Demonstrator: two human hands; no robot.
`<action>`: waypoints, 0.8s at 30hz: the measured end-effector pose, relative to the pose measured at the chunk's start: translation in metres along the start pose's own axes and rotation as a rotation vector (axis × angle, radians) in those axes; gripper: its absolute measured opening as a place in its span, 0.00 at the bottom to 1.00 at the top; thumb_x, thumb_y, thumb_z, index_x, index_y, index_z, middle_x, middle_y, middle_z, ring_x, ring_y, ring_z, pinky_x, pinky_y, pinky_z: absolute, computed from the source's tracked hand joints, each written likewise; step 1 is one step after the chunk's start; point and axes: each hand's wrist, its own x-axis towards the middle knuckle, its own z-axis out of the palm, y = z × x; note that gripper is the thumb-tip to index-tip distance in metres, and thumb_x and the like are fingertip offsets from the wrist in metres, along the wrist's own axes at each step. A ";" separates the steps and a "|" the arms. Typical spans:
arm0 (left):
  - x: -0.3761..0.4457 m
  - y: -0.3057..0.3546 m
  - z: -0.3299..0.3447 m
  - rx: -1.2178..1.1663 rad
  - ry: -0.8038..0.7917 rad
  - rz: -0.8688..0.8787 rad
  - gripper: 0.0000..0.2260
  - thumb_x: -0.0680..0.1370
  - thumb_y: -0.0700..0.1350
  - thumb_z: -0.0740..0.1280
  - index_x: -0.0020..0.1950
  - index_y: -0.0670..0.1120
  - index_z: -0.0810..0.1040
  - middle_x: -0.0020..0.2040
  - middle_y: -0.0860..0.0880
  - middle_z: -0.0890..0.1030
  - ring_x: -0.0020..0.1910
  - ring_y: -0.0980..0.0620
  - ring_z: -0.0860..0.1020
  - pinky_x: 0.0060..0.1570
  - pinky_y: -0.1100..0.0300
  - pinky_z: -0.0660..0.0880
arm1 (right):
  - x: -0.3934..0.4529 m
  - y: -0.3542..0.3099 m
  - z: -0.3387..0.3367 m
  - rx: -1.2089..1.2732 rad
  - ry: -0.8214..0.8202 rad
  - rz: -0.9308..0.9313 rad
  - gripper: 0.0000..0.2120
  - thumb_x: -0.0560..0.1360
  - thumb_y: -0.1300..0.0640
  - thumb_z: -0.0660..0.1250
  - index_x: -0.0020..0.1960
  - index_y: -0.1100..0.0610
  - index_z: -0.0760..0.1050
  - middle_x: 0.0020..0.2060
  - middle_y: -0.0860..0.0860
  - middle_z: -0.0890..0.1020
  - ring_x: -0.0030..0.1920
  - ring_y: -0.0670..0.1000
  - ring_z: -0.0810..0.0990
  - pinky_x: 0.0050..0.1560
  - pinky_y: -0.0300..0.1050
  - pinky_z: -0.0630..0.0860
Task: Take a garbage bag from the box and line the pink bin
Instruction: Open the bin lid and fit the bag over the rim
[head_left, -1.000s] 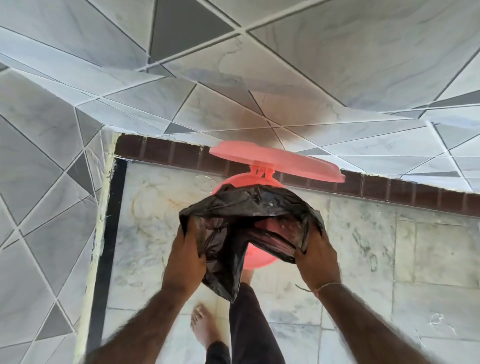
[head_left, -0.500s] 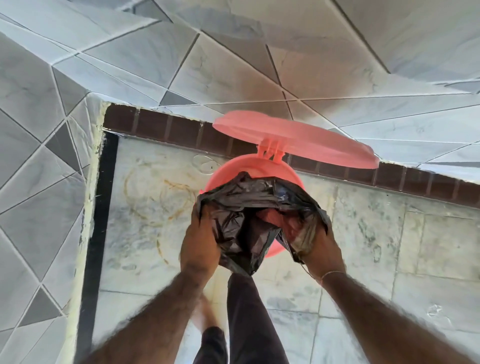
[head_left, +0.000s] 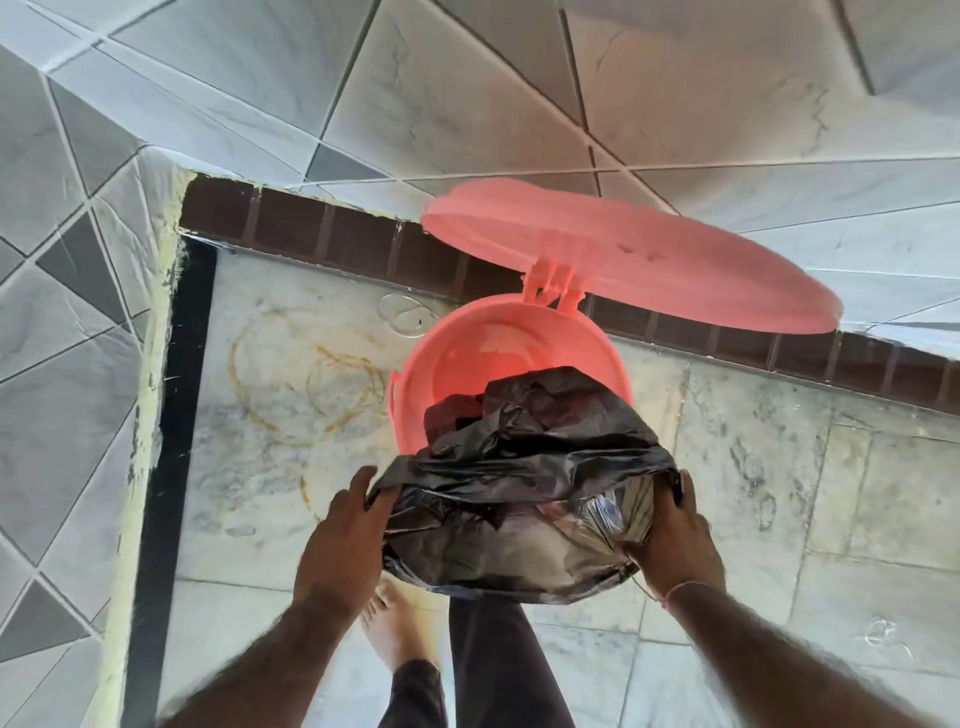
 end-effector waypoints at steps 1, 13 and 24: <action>0.004 -0.002 0.000 -0.036 0.017 -0.031 0.35 0.71 0.32 0.67 0.74 0.53 0.60 0.73 0.44 0.65 0.63 0.40 0.74 0.49 0.47 0.81 | 0.005 0.001 0.002 0.014 0.012 0.012 0.47 0.61 0.55 0.79 0.71 0.49 0.56 0.75 0.54 0.55 0.56 0.69 0.75 0.49 0.60 0.78; 0.114 -0.001 -0.076 -0.188 0.245 0.024 0.20 0.72 0.38 0.64 0.64 0.42 0.71 0.62 0.38 0.71 0.56 0.32 0.76 0.54 0.42 0.76 | 0.079 -0.053 -0.079 0.072 0.253 -0.255 0.29 0.69 0.55 0.72 0.67 0.54 0.67 0.69 0.58 0.70 0.58 0.65 0.78 0.56 0.56 0.77; 0.153 0.071 -0.163 -0.081 0.187 -0.097 0.11 0.76 0.45 0.59 0.46 0.42 0.79 0.46 0.38 0.81 0.42 0.38 0.79 0.41 0.54 0.72 | 0.084 -0.127 -0.160 0.430 -0.203 0.072 0.17 0.79 0.59 0.62 0.63 0.69 0.72 0.26 0.53 0.72 0.21 0.45 0.71 0.15 0.32 0.62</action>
